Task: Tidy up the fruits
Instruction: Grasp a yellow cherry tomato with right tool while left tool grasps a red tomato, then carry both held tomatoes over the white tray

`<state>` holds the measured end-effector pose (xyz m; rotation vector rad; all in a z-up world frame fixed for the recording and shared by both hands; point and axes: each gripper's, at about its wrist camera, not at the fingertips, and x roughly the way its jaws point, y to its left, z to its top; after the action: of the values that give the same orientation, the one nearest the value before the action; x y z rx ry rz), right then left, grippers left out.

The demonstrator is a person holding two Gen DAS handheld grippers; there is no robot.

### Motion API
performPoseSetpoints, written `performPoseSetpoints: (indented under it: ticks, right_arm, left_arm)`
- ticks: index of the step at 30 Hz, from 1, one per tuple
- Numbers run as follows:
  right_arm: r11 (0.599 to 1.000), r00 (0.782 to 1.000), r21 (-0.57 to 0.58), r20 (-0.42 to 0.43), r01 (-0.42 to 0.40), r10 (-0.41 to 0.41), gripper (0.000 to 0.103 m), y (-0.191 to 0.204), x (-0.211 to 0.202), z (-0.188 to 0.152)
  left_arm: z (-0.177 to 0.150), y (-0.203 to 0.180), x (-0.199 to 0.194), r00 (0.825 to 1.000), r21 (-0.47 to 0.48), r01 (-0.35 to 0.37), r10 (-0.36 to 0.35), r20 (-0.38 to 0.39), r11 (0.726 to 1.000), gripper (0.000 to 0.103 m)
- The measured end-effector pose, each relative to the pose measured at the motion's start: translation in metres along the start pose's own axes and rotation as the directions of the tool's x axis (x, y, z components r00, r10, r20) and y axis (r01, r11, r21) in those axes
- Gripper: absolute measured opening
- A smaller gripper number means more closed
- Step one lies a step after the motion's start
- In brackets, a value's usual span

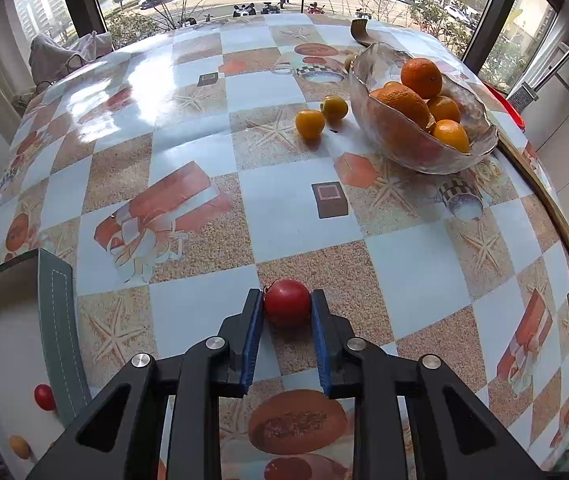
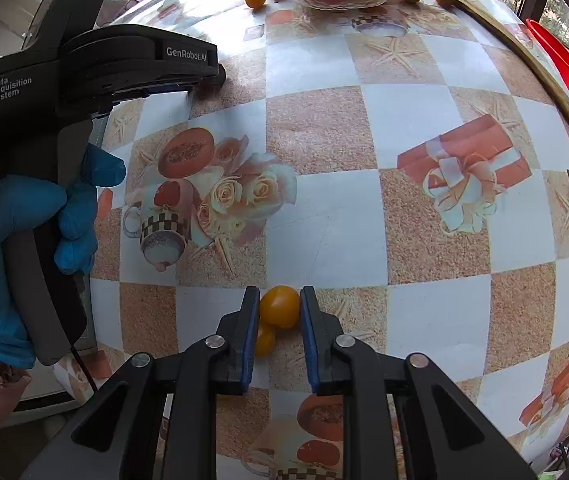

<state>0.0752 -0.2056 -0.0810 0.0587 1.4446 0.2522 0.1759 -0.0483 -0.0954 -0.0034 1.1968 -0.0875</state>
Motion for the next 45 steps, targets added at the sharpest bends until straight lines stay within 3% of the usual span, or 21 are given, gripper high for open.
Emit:
performPoseSetpoints:
  ticks: [10,20,28,33,45]
  right_arm:
    - [1.000,1.000,0.005,0.003,0.000,0.000,0.022,-0.004,-0.002,-0.003]
    - [1.000,1.000,0.016,-0.001,-0.004,0.004,0.022,-0.004,-0.008,-0.004]
    - [1.000,1.000,-0.006,0.008,-0.002,0.002,0.022,0.003,-0.015,0.003]
    - [1.000,1.000,-0.021,0.004,0.008,-0.008,0.022,0.008,-0.014,0.004]
    - [1.000,1.000,-0.010,-0.008,0.019,-0.019,0.022,0.009,-0.006,0.003]
  left_arm:
    - [-0.067,0.012,-0.028,0.999,-0.022,0.018,-0.019,-0.030,1.000,0.025]
    - [-0.124,0.028,-0.052,0.996,-0.111,0.043,-0.052,-0.078,0.993,0.025]
    - [-0.130,0.041,-0.070,0.996,-0.143,0.070,-0.076,-0.036,0.987,0.025]
    - [-0.129,0.042,-0.060,0.994,-0.160,0.090,-0.098,-0.043,0.983,0.026]
    - [-0.119,0.025,-0.048,0.996,-0.082,0.075,-0.078,-0.031,0.994,0.025]
